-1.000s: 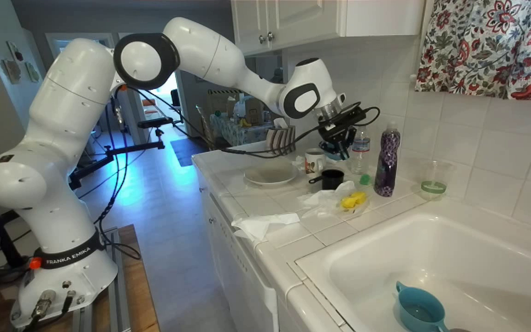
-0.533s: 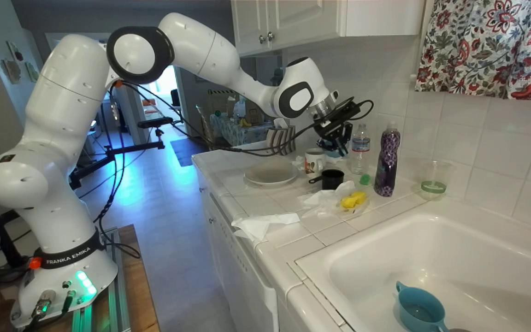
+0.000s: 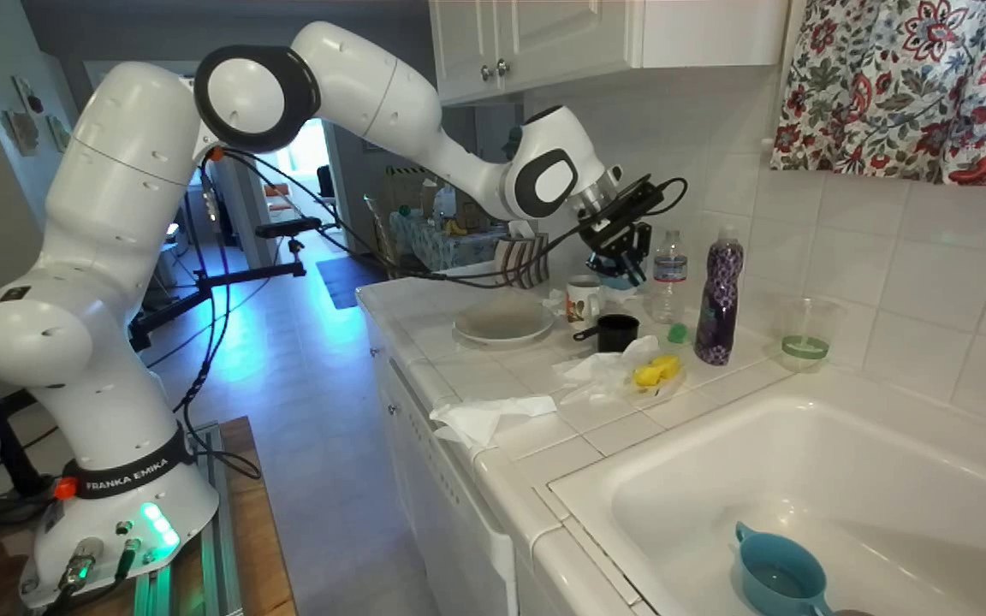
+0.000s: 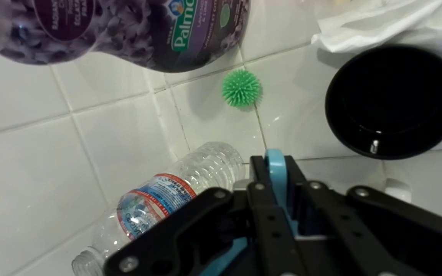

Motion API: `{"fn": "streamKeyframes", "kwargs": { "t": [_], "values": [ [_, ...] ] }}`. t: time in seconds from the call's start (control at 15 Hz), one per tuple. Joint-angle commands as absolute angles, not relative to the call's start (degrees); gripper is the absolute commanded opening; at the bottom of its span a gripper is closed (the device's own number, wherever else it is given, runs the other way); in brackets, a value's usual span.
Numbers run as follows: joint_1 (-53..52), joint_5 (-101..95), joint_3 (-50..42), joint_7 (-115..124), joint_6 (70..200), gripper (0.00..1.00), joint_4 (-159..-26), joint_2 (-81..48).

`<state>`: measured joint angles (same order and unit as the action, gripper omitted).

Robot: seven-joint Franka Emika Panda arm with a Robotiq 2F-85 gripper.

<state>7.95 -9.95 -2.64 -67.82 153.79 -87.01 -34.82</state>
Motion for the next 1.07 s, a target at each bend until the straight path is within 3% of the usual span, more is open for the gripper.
{"fn": "streamKeyframes", "kwargs": {
  "t": [0.0,1.0],
  "values": [
    [8.02,-11.15,-2.19,-65.23,153.75,0.03,-88.39,-33.08],
    [8.32,-11.16,-0.1,-64.36,154.57,0.03,-86.89,-34.09]
  ]
}}
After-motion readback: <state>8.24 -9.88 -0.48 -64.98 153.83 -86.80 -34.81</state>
